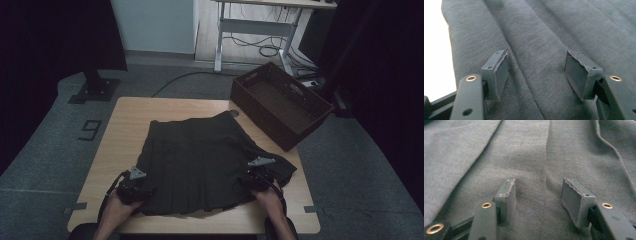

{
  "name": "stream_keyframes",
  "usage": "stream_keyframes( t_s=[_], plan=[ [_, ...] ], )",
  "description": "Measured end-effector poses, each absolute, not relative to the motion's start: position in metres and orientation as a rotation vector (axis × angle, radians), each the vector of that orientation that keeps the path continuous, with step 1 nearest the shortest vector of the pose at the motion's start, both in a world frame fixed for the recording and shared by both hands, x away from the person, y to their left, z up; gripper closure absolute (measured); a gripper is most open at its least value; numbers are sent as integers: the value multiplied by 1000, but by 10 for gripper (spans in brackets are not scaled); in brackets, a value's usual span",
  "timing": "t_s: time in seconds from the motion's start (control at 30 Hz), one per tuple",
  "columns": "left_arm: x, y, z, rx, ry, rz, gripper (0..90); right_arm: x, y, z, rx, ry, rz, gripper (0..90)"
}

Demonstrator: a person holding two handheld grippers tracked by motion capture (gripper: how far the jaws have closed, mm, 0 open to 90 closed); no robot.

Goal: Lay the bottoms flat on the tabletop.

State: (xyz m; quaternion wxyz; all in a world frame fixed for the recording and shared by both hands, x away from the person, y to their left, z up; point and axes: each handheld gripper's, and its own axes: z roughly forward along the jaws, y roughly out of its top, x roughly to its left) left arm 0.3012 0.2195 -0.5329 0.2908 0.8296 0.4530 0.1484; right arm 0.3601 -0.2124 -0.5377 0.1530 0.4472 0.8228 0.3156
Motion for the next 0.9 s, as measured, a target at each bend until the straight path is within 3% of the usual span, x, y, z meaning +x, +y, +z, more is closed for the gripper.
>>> stream_keyframes(
  t_s=[0.13, 0.23, 0.37, 0.5, 0.63, 0.9],
  plan=[
    [297, 210, -528, 2274, 1117, 316, 323, 375, -220, -538, 1304, 2332, 892, 436],
    [306, 218, -516, 2236, 1075, 368, 287, 379, -222, -538, 1306, 2331, 885, 413],
    [338, 247, -507, 2164, 1138, 489, 266, 373, -217, -530, 1317, 2319, 861, 253],
    [368, 271, -518, 2131, 1215, 464, 248, 357, -206, -524, 1323, 2296, 956, 146],
    [376, 267, -536, 2201, 1212, 451, 229, 348, -198, -530, 1317, 2320, 920, 132],
    [357, 261, -539, 2128, 1291, 447, 255, 351, -208, -543, 1335, 2309, 854, 119]
  ],
)
